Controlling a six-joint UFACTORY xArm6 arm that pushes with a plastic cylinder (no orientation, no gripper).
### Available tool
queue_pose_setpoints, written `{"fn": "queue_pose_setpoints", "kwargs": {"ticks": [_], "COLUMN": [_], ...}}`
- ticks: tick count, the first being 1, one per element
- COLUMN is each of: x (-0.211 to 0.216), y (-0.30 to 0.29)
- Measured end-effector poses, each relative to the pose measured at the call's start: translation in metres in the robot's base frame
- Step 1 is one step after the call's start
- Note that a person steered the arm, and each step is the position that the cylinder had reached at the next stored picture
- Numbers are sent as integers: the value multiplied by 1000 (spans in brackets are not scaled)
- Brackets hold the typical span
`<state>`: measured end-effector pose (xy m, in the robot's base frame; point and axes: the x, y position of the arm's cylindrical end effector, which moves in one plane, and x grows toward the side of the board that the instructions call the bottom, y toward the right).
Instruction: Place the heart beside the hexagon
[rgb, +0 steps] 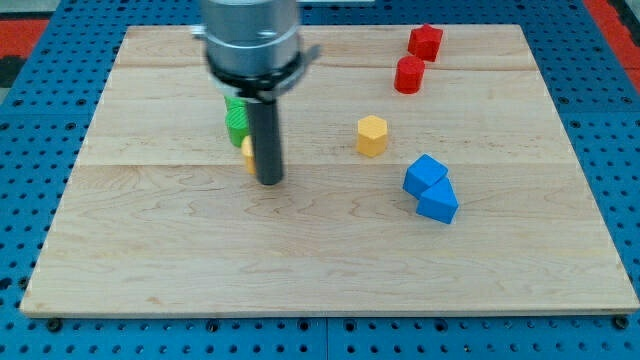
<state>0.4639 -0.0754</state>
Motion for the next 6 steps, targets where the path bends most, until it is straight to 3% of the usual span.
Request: {"fn": "queue_pose_setpoints", "kwargs": {"ticks": [1,2,4,5,6], "x": [4,-23,-32,-32,-23], "y": [-25,-47,70,95,76]}}
